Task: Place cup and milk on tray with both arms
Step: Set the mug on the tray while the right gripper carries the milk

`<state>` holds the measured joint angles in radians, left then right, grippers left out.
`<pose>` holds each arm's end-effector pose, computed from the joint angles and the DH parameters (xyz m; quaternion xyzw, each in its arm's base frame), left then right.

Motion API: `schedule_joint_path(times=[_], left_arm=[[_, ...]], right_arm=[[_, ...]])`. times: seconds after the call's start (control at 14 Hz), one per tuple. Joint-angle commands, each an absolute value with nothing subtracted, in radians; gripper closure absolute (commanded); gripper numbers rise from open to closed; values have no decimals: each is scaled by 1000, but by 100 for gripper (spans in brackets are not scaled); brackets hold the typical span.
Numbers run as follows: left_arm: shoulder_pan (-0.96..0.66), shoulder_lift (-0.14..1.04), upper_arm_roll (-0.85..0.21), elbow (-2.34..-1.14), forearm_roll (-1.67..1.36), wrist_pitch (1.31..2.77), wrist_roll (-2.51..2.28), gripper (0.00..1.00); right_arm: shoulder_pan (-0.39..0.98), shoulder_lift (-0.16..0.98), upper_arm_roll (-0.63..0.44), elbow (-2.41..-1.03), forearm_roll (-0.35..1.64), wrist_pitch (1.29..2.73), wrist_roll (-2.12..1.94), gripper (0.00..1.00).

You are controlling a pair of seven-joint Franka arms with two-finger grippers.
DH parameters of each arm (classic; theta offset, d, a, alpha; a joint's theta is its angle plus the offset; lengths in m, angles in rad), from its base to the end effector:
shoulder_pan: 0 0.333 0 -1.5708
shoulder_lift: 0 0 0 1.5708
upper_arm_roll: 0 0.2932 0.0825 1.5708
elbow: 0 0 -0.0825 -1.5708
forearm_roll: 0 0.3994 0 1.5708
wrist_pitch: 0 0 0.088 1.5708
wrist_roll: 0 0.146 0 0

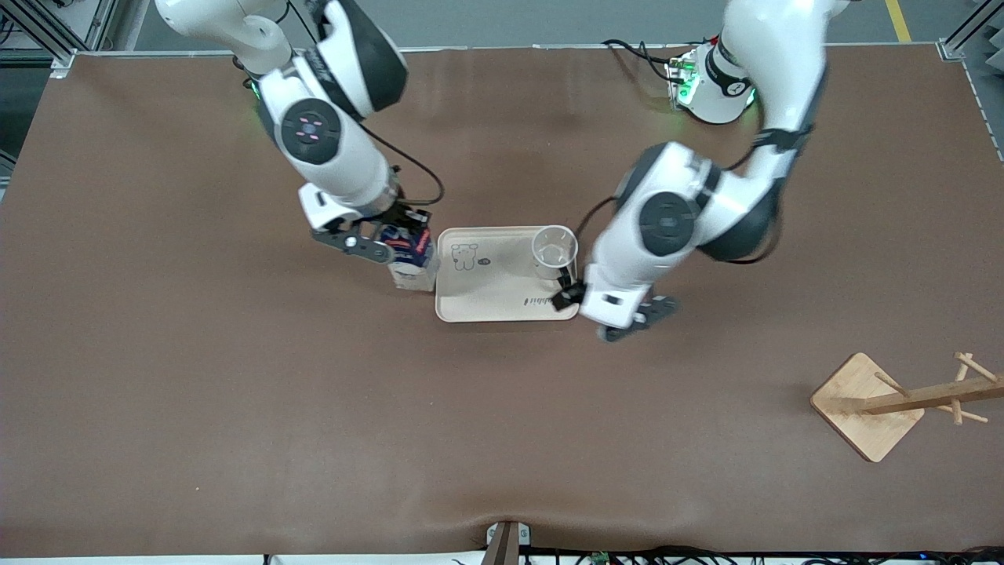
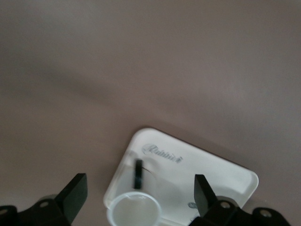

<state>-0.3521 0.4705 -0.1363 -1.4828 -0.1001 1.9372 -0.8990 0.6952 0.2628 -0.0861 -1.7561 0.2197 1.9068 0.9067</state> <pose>0.6126 -0.3253 0.3407 0.9706 0.2280 -0.0542 0.0556 0.4968 0.3780 0.3435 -0.9765 0.1878 0.1018 0.0278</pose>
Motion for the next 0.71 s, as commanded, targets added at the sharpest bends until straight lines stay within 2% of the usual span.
schedule_joint_path(times=[0.0, 0.64], left_arm=[[-246, 427, -143, -1467, -72, 1875, -798, 0], [5, 285, -141, -1431, 32, 1743, -442, 0]], right_arm=[[707, 359, -100, -1638, 316, 1887, 936, 100], [753, 431, -98, -1643, 322, 1907, 847, 100]])
